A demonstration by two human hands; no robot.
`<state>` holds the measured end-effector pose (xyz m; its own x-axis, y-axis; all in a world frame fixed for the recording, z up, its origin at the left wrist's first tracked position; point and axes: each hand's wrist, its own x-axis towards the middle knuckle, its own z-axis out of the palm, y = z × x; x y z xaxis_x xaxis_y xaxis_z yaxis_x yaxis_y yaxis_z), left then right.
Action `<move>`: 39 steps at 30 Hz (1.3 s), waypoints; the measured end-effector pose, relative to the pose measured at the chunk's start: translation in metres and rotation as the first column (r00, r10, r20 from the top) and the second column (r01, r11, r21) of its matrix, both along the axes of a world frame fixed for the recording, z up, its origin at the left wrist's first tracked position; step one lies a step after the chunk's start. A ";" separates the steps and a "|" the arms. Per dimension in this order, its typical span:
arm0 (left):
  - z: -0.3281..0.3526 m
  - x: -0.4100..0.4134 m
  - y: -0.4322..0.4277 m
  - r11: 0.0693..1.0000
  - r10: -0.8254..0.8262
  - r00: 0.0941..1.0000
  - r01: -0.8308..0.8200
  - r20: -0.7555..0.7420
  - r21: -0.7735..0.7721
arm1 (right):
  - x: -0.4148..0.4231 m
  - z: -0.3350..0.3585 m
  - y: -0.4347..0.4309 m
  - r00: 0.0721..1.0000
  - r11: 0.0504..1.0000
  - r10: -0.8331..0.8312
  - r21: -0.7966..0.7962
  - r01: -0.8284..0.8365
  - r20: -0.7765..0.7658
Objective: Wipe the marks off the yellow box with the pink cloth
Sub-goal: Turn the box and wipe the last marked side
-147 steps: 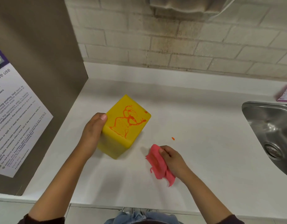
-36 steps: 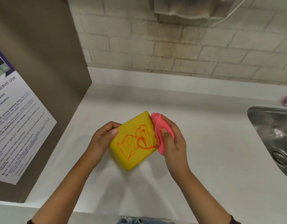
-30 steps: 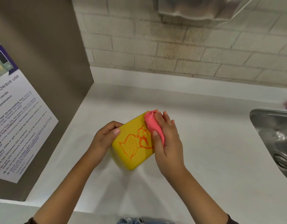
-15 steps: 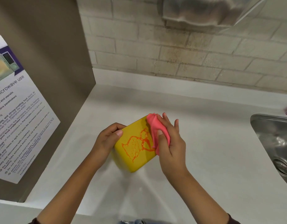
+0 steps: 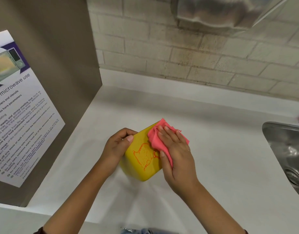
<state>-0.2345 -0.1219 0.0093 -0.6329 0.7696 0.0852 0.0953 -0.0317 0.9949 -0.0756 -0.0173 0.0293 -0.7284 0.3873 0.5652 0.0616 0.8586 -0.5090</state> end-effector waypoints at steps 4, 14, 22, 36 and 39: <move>0.001 0.003 0.000 1.000 0.028 1.000 -0.028 -0.001 -0.006 | -0.006 -0.005 -0.019 0.971 0.946 -0.223 -0.259 0.193 -0.091; 0.006 0.003 0.002 0.997 0.066 0.998 -0.065 0.021 -0.043 | -0.016 0.005 -0.018 0.991 0.973 -0.108 -0.214 0.089 -0.081; 0.008 0.003 -0.001 0.999 0.038 0.998 -0.037 0.053 -0.022 | 0.000 -0.005 -0.013 0.996 0.997 -0.076 -0.018 0.076 -0.039; 0.014 0.002 -0.001 0.997 0.064 0.996 -0.060 0.067 -0.056 | -0.009 0.004 -0.017 0.995 0.982 0.091 -0.163 -0.096 -0.043; 0.014 0.003 -0.002 0.999 0.032 0.997 -0.029 0.067 -0.044 | 0.001 0.005 -0.005 0.986 0.982 0.166 -0.091 -0.167 -0.012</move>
